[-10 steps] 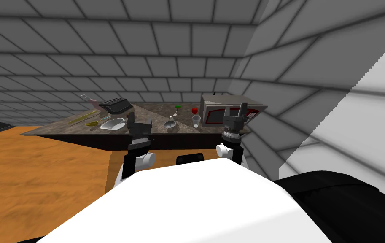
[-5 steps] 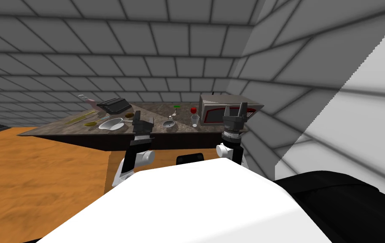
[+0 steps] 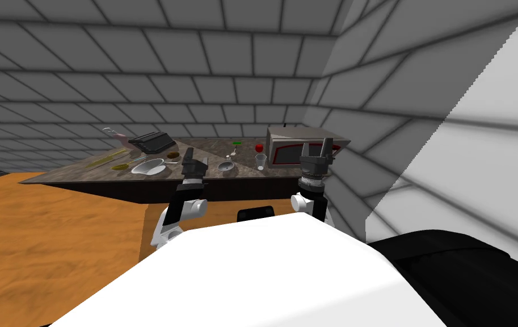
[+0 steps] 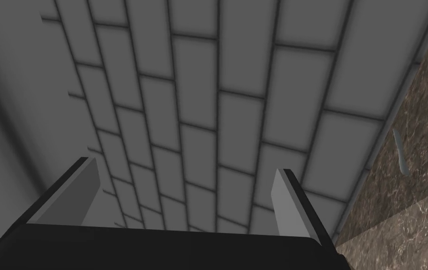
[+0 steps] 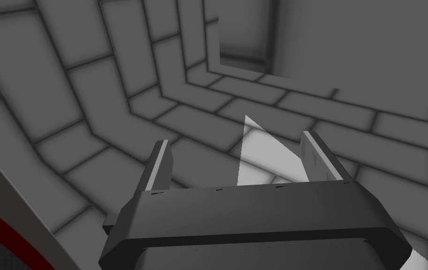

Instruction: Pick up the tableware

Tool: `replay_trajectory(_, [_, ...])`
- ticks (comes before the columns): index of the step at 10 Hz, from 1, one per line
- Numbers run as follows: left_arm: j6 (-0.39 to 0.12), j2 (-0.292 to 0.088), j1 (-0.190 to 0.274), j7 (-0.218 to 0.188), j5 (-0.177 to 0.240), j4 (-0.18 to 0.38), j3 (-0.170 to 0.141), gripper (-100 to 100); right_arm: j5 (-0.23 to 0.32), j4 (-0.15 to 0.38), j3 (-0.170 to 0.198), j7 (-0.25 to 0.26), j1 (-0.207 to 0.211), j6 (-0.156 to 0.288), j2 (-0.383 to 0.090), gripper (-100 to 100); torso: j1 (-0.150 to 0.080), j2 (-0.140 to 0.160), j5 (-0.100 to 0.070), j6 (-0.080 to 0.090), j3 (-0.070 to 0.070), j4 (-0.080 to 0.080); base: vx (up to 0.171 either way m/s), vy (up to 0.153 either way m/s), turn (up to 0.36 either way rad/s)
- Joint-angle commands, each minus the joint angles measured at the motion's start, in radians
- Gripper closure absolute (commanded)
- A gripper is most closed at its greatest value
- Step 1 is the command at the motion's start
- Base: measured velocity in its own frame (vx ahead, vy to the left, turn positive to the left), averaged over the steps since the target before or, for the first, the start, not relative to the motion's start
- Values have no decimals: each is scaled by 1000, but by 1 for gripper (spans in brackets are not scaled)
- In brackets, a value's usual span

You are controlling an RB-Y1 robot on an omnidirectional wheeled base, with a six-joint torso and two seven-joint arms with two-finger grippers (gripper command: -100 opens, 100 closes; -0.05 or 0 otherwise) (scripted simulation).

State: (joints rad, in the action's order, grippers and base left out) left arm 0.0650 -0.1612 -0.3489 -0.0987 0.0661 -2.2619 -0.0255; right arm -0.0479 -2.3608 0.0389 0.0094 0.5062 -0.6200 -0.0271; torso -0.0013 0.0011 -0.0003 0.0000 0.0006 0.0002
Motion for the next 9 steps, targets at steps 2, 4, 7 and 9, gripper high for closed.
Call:
replay_trajectory(2, [-68,-5,28,13,-7,-1,-6,-100,0,0,0,0,0,0,0,0,0,0,0,0,0,0,-21,-18,-18])
replay_trajectory(4, [-116,-8,48,21,-12,1,-11,-100,0,0,0,0,0,0,0,0,0,0,0,0,0,0,-21,-19,-20])
replay_trajectory(7, [-172,-11,66,28,-16,2,-16,-100,0,0,0,0,0,0,0,0,0,0,0,0,0,0,-16,-16,-18])
replay_trajectory(9, [-220,-13,84,34,-20,3,-21,-100,0,0,0,0,0,0,0,0,0,0,0,0,0,0,-13,-17,-23])
